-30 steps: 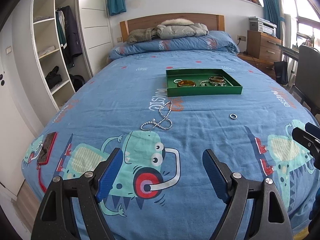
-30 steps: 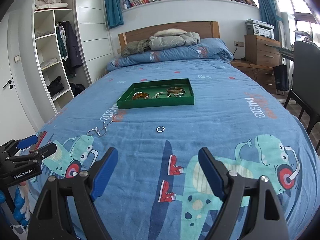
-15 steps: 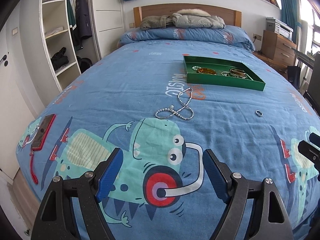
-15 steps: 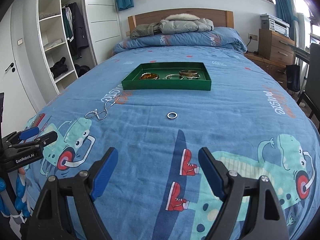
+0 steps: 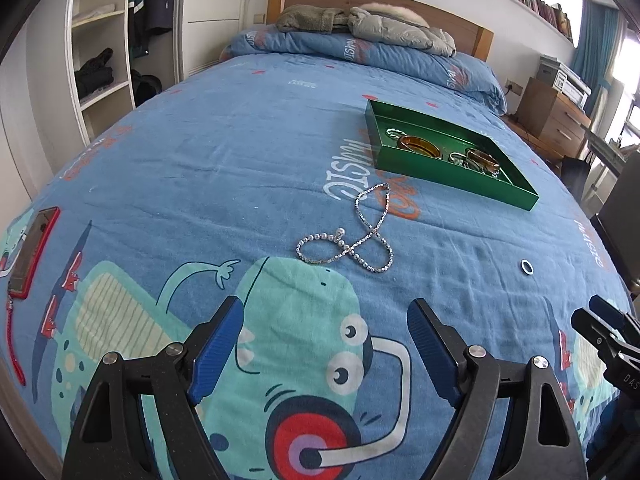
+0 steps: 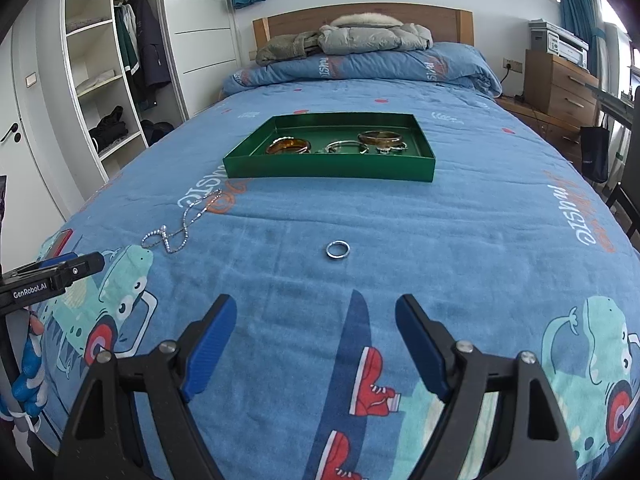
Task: Organize jewelry
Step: 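Move the right tool to the silver ring while the left tool reaches the necklace, then grasp the silver ring with the right tool while the left tool grasps the rhinestone necklace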
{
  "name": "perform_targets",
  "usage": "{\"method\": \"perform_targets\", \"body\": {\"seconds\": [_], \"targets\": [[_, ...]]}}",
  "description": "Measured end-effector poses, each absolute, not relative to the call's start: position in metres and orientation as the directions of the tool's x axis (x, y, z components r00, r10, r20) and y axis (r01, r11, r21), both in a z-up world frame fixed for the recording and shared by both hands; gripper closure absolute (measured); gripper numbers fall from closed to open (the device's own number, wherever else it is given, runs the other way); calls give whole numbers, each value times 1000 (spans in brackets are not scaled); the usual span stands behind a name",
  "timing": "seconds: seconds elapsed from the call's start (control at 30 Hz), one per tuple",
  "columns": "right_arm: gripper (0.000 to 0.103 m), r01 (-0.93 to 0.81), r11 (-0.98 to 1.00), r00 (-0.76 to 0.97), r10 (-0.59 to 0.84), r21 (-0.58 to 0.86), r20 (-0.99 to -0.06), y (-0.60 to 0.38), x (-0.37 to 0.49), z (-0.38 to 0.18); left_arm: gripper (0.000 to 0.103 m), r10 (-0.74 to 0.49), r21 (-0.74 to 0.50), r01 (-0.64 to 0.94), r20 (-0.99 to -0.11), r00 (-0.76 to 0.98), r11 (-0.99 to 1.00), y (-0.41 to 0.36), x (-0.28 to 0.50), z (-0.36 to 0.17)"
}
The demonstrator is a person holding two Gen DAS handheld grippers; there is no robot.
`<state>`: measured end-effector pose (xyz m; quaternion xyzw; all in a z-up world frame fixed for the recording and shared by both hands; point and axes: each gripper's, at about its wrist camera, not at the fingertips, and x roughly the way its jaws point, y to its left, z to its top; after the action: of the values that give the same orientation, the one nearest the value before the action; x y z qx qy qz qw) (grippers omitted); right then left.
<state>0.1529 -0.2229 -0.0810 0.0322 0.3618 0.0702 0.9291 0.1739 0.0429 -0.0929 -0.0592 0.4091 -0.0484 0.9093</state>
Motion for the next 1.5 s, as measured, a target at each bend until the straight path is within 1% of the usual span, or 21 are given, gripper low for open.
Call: {"method": "perform_targets", "body": {"seconds": [0.07,0.17,0.37,0.47,0.53,0.57,0.6,0.63,0.67,0.73,0.8,0.83,0.87,0.9,0.93,0.97,1.1,1.2,1.37,1.5], "targets": [[23,-108,987,723,162,122,-672,-225,162,-85,20,-163,-174,48,-743,650,984,44,187,-96],[23,-113,985,715,171,129,-678,-224,176,-91,20,-176,-180,60,-749,638,982,39,207,-101],[26,-137,980,694,198,144,-693,-221,207,-103,20,-149,-105,108,-772,618,989,14,246,-114],[33,-136,979,681,202,150,-703,-221,223,-110,21,-132,-68,127,-780,611,990,0,261,-120],[42,-123,979,674,202,162,-710,-224,232,-115,24,-128,-53,141,-789,601,989,-8,269,-126],[44,-116,979,671,200,166,-714,-226,237,-118,29,-129,-48,151,-796,591,987,-13,273,-130],[48,-111,980,668,198,167,-717,-227,240,-120,34,-124,-38,158,-802,584,987,-17,275,-134],[54,-107,980,665,196,168,-721,-228,244,-122,36,-110,-17,163,-801,588,987,-22,276,-137],[60,-106,980,661,195,167,-725,-228,247,-125,42,-109,-8,172,-803,586,985,-26,277,-139],[74,-103,983,660,184,155,-728,-228,249,-127,51,-114,-5,182,-795,596,983,-32,276,-139],[84,-110,981,658,192,159,-728,-229,249,-127,70,-144,-25,204,-792,594,979,-34,276,-138],[84,-117,980,657,196,159,-728,-230,247,-128,77,-156,-32,214,-791,591,976,-35,276,-137],[84,-123,980,657,198,156,-727,-229,247,-128,90,-168,-40,224,-792,588,974,-35,275,-136],[84,-129,980,658,201,154,-726,-229,245,-128,94,-175,-46,230,-792,584,972,-36,275,-136],[84,-133,979,660,204,155,-723,-229,244,-127,96,-176,-46,230,-791,586,972,-36,275,-135],[84,-135,978,663,206,156,-720,-229,242,-126,101,-178,-47,232,-789,587,972,-37,274,-134],[84,-135,976,685,217,171,-696,-232,235,-120,101,-175,-46,221,-775,607,974,-36,268,-127],[84,-136,976,708,216,171,-672,-235,231,-110,101,-187,-52,225,-748,637,973,-35,266,-110],[84,-149,978,753,209,149,-623,-241,239,-77,101,-228,-68,253,-693,684,965,-37,281,-68],[84,-161,979,795,206,129,-570,-246,258,-41,101,-262,-78,279,-641,721,957,-42,303,-27]]}}
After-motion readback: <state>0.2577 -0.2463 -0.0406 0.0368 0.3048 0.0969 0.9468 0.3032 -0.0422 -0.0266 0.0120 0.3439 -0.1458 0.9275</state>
